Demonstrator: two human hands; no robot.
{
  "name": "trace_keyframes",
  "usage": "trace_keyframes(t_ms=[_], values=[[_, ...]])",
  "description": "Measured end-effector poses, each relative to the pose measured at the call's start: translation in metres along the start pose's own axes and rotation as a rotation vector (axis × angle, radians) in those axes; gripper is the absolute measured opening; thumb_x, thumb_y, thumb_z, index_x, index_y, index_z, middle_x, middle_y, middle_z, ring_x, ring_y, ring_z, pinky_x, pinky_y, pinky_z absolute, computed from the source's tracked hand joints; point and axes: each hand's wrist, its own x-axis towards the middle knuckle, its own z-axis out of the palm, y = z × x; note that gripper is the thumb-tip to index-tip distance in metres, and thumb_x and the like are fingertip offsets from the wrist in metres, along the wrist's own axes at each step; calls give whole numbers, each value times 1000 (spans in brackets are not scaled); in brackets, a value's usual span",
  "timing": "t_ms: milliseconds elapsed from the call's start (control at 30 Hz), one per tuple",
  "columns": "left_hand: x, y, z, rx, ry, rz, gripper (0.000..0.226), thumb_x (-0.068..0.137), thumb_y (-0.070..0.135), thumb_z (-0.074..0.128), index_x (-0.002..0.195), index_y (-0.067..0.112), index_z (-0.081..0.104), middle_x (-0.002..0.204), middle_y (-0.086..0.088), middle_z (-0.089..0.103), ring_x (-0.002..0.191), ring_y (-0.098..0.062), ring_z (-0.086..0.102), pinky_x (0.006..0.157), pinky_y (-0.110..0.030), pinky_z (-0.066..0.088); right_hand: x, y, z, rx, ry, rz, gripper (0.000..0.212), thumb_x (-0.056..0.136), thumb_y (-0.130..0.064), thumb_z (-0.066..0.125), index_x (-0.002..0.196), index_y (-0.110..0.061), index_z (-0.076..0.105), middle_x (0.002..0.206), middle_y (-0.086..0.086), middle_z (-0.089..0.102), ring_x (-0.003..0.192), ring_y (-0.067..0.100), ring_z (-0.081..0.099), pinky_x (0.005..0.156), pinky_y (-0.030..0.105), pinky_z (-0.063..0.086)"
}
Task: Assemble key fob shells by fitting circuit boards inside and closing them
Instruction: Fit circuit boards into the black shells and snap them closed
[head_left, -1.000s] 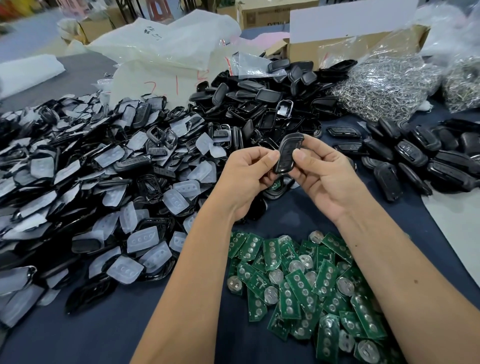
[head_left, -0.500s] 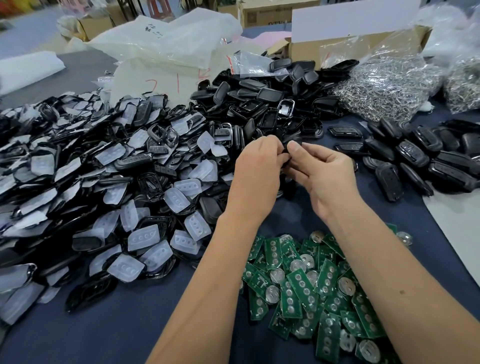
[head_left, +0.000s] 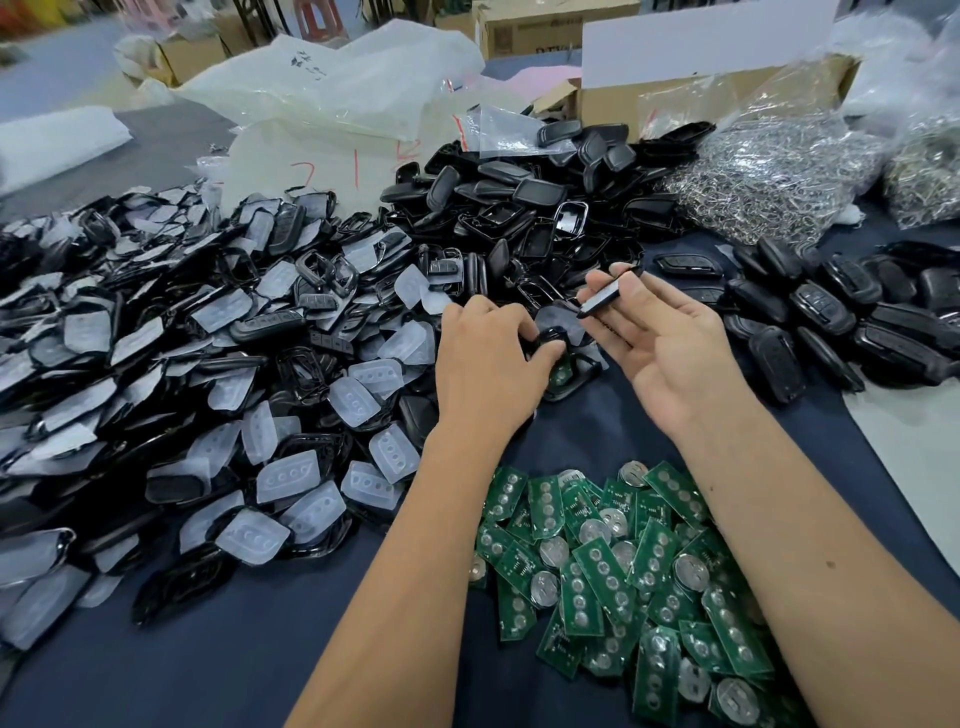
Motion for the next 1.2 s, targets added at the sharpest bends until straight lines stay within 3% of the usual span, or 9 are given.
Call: trace_keyframes(t_ms=[267, 367, 433, 533, 700, 867, 1067, 1200], values=[[3, 4, 1, -86, -123, -78, 23, 86, 43, 81, 91, 28, 63, 105, 5, 48, 111, -21, 39, 89, -26, 28, 1, -1, -3, 39, -46, 15, 16, 97, -12, 66, 111, -10, 71, 116, 12, 77, 107, 26, 75, 88, 35, 61], [5, 4, -3, -208, -120, -120, 19, 90, 35, 78, 92, 26, 61, 103, 5, 54, 113, -23, 47, 91, -32, 38, 1, -2, -5, 68, -82, 17, 22, 91, -13, 68, 112, -8, 72, 114, 11, 76, 107, 26, 74, 88, 35, 61], [6, 3, -6, -339, -74, -136, 16, 93, 29, 75, 94, 23, 61, 95, 8, 60, 102, -20, 57, 87, -33, 48, 1, -3, -4, 64, -105, 15, 26, 89, -13, 69, 113, -7, 72, 109, 9, 75, 103, 23, 71, 89, 35, 60], [8, 0, -12, -486, 60, -139, 14, 97, 23, 70, 95, 22, 57, 88, 10, 62, 81, -5, 60, 70, -12, 47, 1, -4, -4, -7, -157, 21, 32, 88, -15, 68, 118, -4, 71, 104, 8, 74, 99, 20, 70, 95, 36, 60], [8, -2, -11, -896, 23, -331, 11, 103, 17, 62, 100, 14, 52, 104, -15, 64, 62, -25, 74, 50, -28, 56, -5, -2, -1, -128, -299, 46, 33, 88, -17, 67, 118, -5, 71, 107, 7, 76, 101, 19, 73, 87, 31, 60], [9, -4, -9, -1003, -15, -429, 16, 98, 10, 70, 105, 10, 56, 96, -17, 62, 53, -6, 66, 58, -28, 60, -7, -1, 1, -163, -301, 46, 36, 87, -15, 67, 120, -2, 70, 111, 12, 75, 103, 22, 72, 89, 33, 60], [8, -4, -11, -1051, -65, -457, 20, 93, 2, 72, 107, 8, 59, 93, -12, 72, 56, -13, 71, 65, -33, 64, -5, -1, -1, -175, -247, 31, 36, 84, -14, 69, 118, 0, 71, 109, 13, 76, 102, 23, 72, 90, 33, 61], [8, -3, -14, -1096, -70, -429, 17, 91, -6, 69, 103, 4, 62, 76, -1, 78, 62, -16, 75, 65, -31, 63, -4, 1, 0, -178, -213, 14, 33, 83, -13, 70, 113, 0, 72, 104, 13, 78, 98, 22, 74, 84, 31, 62]])
